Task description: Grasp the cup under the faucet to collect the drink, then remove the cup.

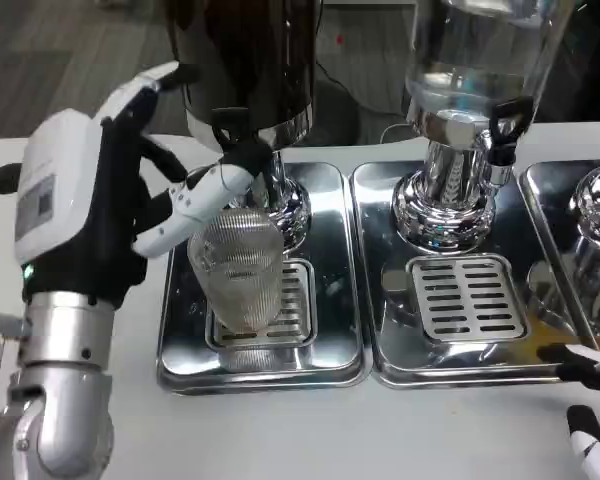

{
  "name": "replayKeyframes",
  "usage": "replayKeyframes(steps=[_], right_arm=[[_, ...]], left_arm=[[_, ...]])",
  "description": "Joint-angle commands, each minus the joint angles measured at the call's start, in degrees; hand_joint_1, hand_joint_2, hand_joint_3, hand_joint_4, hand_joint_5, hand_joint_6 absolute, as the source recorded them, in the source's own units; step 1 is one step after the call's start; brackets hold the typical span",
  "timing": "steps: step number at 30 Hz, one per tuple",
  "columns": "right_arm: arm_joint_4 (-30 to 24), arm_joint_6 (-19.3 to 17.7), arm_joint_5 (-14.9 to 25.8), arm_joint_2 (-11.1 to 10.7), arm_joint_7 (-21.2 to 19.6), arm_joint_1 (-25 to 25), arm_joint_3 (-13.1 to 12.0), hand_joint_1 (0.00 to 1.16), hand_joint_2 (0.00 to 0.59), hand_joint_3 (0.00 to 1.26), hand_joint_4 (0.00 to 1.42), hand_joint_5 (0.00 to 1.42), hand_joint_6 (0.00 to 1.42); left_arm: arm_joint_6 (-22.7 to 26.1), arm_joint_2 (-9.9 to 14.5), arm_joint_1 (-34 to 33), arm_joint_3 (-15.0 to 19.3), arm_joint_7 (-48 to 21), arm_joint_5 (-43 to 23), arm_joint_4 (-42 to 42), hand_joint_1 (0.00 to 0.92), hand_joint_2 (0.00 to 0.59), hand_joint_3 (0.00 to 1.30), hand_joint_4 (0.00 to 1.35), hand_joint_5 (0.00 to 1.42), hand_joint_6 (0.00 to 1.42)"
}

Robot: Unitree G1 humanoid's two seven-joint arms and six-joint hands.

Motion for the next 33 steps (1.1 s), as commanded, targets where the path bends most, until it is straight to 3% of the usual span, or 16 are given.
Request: replayKeyframes(steps=[1, 17, 33], right_arm=[[0.3, -0.9, 0.3, -0.2, 0.4, 0.4, -0.3, 0.55, 0.492, 0.30, 0.21, 0.27, 0.23], [0.7, -1.9, 0.5, 0.0, 0.2, 0.7, -0.5, 0.54, 0.486, 0.30, 0.21, 0.26, 0.23], [0.7, -2.1, 0.4, 0.3, 0.2, 0.6, -0.1, 0.54, 0.486, 0.28, 0.20, 0.26, 0.23]], left_arm=[[1.5, -0.9, -1.5, 0.3, -2.4, -0.8, -0.3, 0.014, 0.054, 0.31, 0.27, 0.78, 1.14], [4.0, -1.8, -1.6, -1.4, -5.9, -0.2, -2.0, 0.014, 0.061, 0.41, 0.38, 0.86, 1.17], [3.4, -0.4, 1.2, -1.8, -7.7, -0.2, -3.8, 0.014, 0.055, 0.49, 0.47, 0.89, 1.20]])
